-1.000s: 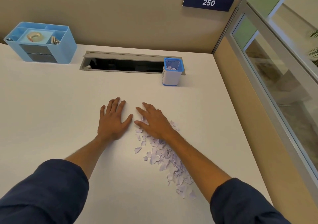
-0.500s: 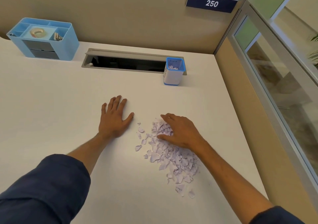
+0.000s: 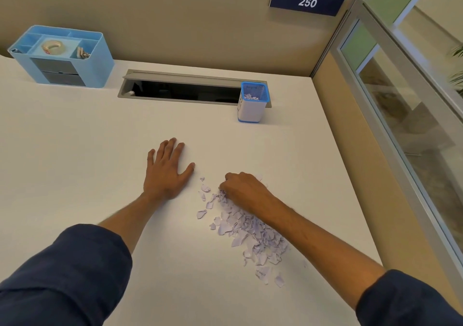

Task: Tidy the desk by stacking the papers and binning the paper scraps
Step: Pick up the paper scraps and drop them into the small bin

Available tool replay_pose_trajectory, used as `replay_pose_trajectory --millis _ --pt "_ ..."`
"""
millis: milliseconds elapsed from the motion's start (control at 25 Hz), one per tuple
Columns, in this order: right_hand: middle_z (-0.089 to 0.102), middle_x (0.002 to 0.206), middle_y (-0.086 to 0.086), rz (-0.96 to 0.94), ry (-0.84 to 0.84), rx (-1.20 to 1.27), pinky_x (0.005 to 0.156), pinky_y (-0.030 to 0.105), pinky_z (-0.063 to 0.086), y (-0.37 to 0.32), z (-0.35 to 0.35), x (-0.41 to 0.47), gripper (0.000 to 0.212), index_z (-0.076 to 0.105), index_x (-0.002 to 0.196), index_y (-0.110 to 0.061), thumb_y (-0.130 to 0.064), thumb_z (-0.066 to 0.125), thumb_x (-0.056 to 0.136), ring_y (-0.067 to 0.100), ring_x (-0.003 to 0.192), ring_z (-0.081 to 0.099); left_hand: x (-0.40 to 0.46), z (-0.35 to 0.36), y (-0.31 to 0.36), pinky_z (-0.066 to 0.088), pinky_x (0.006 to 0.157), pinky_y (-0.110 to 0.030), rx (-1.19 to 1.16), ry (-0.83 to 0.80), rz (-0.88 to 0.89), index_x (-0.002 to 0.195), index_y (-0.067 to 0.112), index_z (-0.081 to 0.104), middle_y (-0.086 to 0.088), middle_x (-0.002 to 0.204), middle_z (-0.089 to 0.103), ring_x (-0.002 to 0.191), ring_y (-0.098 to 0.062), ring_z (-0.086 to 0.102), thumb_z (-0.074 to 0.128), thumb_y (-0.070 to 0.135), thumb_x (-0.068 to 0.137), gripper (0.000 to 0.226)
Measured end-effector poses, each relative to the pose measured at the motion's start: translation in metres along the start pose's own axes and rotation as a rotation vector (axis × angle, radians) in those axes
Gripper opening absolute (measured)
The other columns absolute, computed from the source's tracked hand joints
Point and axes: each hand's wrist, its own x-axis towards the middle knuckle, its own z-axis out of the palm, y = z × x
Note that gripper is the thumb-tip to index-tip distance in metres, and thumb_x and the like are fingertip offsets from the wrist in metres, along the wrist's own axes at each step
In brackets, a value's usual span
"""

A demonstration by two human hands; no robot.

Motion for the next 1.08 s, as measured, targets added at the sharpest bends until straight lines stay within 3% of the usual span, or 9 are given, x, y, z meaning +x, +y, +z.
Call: replay_pose_trajectory --millis 120,240,360,520,640,720,840,960,1080 --pt "0.069 0.095 0.007 0.033 0.057 0.227 0.06 0.026 0.038 0.007 0.0 0.0 0.019 0.072 0.104 -0.009 -0.007 0.06 0.089 0.022 0.078 0.062 0.0 -0.001 0.0 0.009 0.12 -0.048 0.006 -0.004 -0.005 0.15 0.022 0.031 -0.001 0.161 0.022 0.149 -0.021 0.013 0.024 0.063 0.091 0.072" --pt "0.074 0.1 0.004 0.23 0.183 0.751 0.074 0.023 0.051 0.019 -0.007 -0.007 0.019 0.076 0.102 -0.012 -0.013 0.069 0.085 0.013 0.086 0.068 0.0 -0.001 0.001 0.008 0.12 -0.048 0.005 -0.01 -0.005 0.15 0.022 0.03 0.0 0.162 0.021 0.149 -0.02 0.011 0.023 0.064 0.091 0.073" --pt "0.076 0.093 -0.001 0.327 0.267 1.068 0.069 0.016 0.054 0.034 -0.01 -0.013 0.018 0.078 0.096 -0.015 -0.015 0.077 0.078 0.004 0.076 0.069 0.0 -0.001 0.0 0.008 0.12 -0.048 0.0 -0.01 -0.007 0.15 0.022 0.03 0.0 0.162 0.021 0.15 -0.02 0.011 0.024 0.063 0.091 0.072" --pt "0.076 0.089 0.0 0.421 0.312 1.337 0.072 0.025 0.056 0.054 -0.019 -0.011 0.025 0.077 0.099 -0.012 -0.02 0.081 0.076 0.011 0.079 0.072 0.0 -0.001 0.0 0.008 0.12 -0.048 0.003 -0.008 -0.005 0.15 0.023 0.03 0.0 0.162 0.021 0.149 -0.02 0.012 0.025 0.063 0.092 0.071" --pt "0.074 0.076 -0.001 0.448 0.347 1.49 0.061 0.016 0.051 0.073 -0.04 -0.001 0.026 0.073 0.103 -0.003 -0.009 0.077 0.078 0.004 0.062 0.065 -0.001 -0.001 0.001 0.008 0.12 -0.047 0.01 0.001 -0.003 0.15 0.023 0.031 0.0 0.161 0.022 0.149 -0.02 0.013 0.024 0.063 0.091 0.071" --pt "0.072 0.076 0.0 0.466 0.405 1.51 0.059 0.015 0.049 0.092 -0.06 0.01 0.026 0.072 0.104 -0.002 -0.007 0.076 0.078 0.003 0.06 0.064 0.0 -0.001 0.001 0.008 0.12 -0.046 0.009 0.001 -0.003 0.15 0.023 0.03 0.0 0.161 0.022 0.149 -0.02 0.013 0.023 0.063 0.091 0.072" --pt "0.072 0.09 0.006 0.514 0.531 1.436 0.063 0.018 0.054 0.128 -0.086 0.036 0.026 0.072 0.103 -0.005 -0.01 0.077 0.078 0.008 0.071 0.069 0.0 0.0 0.0 0.008 0.12 -0.045 0.021 0.002 -0.003 0.15 0.024 0.03 0.001 0.162 0.021 0.15 -0.019 0.013 0.023 0.064 0.092 0.071" --pt "0.072 0.096 0.009 0.553 0.618 1.112 0.067 0.022 0.056 0.159 -0.099 0.069 0.028 0.074 0.102 -0.005 -0.018 0.079 0.078 0.018 0.082 0.068 0.0 0.0 0.0 0.009 0.119 -0.046 0.024 0.005 -0.001 0.15 0.023 0.031 0.0 0.162 0.022 0.149 -0.019 0.014 0.023 0.063 0.092 0.071" --pt "0.072 0.099 0.007 0.549 0.584 0.851 0.054 0.016 0.046 0.181 -0.107 0.101 0.028 0.074 0.103 -0.006 -0.024 0.076 0.081 0.013 0.081 0.064 0.0 0.0 0.0 0.01 0.119 -0.045 0.029 0.015 -0.003 0.15 0.023 0.031 0.0 0.161 0.023 0.149 -0.019 0.015 0.023 0.063 0.092 0.071"
